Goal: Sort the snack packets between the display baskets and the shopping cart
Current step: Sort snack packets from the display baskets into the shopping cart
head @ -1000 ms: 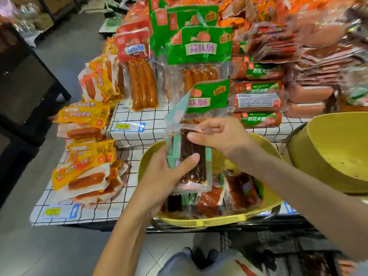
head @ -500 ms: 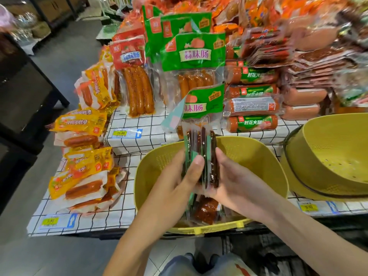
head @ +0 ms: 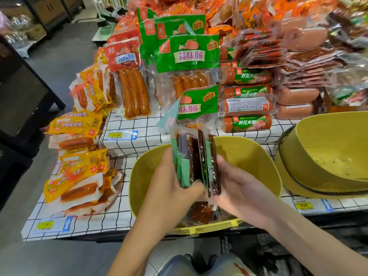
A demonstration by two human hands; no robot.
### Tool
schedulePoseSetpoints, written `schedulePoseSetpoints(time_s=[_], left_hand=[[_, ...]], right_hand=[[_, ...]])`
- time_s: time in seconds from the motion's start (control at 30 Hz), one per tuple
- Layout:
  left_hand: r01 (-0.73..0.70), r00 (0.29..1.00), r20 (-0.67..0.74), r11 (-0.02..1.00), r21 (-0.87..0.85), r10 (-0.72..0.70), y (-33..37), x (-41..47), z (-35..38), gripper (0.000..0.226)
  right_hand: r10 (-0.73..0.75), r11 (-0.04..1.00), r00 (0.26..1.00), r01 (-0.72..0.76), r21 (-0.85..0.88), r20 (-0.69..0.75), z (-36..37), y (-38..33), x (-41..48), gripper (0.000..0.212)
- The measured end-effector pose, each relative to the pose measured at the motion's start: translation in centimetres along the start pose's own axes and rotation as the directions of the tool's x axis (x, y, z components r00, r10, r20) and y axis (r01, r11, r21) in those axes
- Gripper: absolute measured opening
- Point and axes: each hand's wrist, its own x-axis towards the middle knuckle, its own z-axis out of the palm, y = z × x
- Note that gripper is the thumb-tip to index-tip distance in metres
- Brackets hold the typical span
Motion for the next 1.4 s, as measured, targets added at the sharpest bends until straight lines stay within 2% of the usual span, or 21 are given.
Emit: schedulePoseSetpoints(time_s=[0.13,0.23,0.3,0.37,0.43,0.53,0.6,0.7,0.73,0.83,0.9,1.03,1.1,1.17,1.27,1.4], left_hand=[[-0.006,0.995,-0.099,0.998,-0.059,0.001,-0.5,0.0,0.7,0.048],[0.001,0.99,-0.137,0.985,-0.174,-0.025,-0.6,-0.3,1.0,0.046],[0.021,0.992,-0.118,0.973,-0.229,-0.05,-0.5,-0.2,1.3,0.044],[0.053,0.993,-0.091,0.971,-0.234,-0.076,-0.4,-0.2,1.9,0.053],[0.08,0.993,-0.067,0.959,-0.272,-0.101,-0.4,-0.1,3.0,0.055],[0.109,0.994,0.062,0.91,-0.4,-0.091,-0.7,-0.2,5.8,0.035],[0.13,0.983,0.171,0.91,-0.393,-0.067,-0.8,-0.7,8.2,0.033],[0.201,0.938,0.336,0.922,-0.331,-0.084,-0.2,-1.9,12.7,0.067],[0.221,0.92,0.384,0.919,-0.326,-0.085,-0.2,-2.4,14.4,0.07],[0.225,0.858,0.514,0.903,-0.366,-0.005,-0.3,-4.0,19.3,0.044],[0.226,0.794,0.606,0.907,-0.356,0.039,-0.5,-5.0,22.3,0.029],[0.242,0.752,0.659,0.921,-0.306,0.022,-1.1,-6.3,29.2,0.029],[0.241,0.735,0.678,0.935,-0.261,-0.001,-1.8,-6.6,32.8,0.03],[0.246,0.72,0.693,0.943,-0.224,-0.024,-2.6,-6.9,36.5,0.027],[0.254,0.694,0.717,0.953,-0.165,-0.061,-3.4,-7.1,42.1,0.027],[0.158,0.668,0.743,0.984,-0.082,-0.045,-4.4,-7.1,49.5,0.03]], right_hand=[[-0.063,0.996,0.995,0.067,0.053,-0.071,0.1,-0.7,-1.0,0.048],[-0.151,0.986,0.978,0.159,0.049,-0.144,0.0,-1.0,-2.5,0.044],[-0.201,0.979,0.962,0.202,-0.01,-0.184,0.3,-1.0,-3.7,0.042],[-0.254,0.967,0.937,0.238,-0.095,-0.241,0.8,-0.8,-5.0,0.041],[-0.317,0.947,0.889,0.281,-0.153,-0.331,1.2,-0.8,-6.9,0.039],[-0.424,0.906,0.743,0.359,-0.226,-0.518,1.0,-0.2,-10.9,0.04],[-0.476,0.874,0.603,0.408,-0.265,-0.64,0.8,0.7,-14.3,0.042],[-0.521,0.816,0.385,0.485,-0.313,-0.762,0.9,2.9,-19.7,0.033],[-0.525,0.797,0.307,0.504,-0.333,-0.794,1.0,3.6,-21.6,0.03],[-0.485,0.745,0.043,0.543,-0.387,-0.873,1.0,5.9,-27.6,0.027],[-0.458,0.706,-0.088,0.569,-0.421,-0.885,1.0,7.6,-31.8,0.03],[-0.321,0.637,-0.351,0.607,-0.475,-0.879,-0.4,10.7,-39.1,0.049],[-0.257,0.619,-0.426,0.617,-0.486,-0.868,-1.7,11.9,-42.2,0.049],[-0.211,0.61,-0.457,0.629,-0.481,-0.864,-3.5,13.1,-45.1,0.041],[-0.149,0.604,-0.484,0.646,-0.467,-0.862,-6.4,14.0,-48.5,0.042],[-0.084,0.625,-0.489,0.653,-0.428,-0.868,-10.9,14.0,-51.9,0.053]])
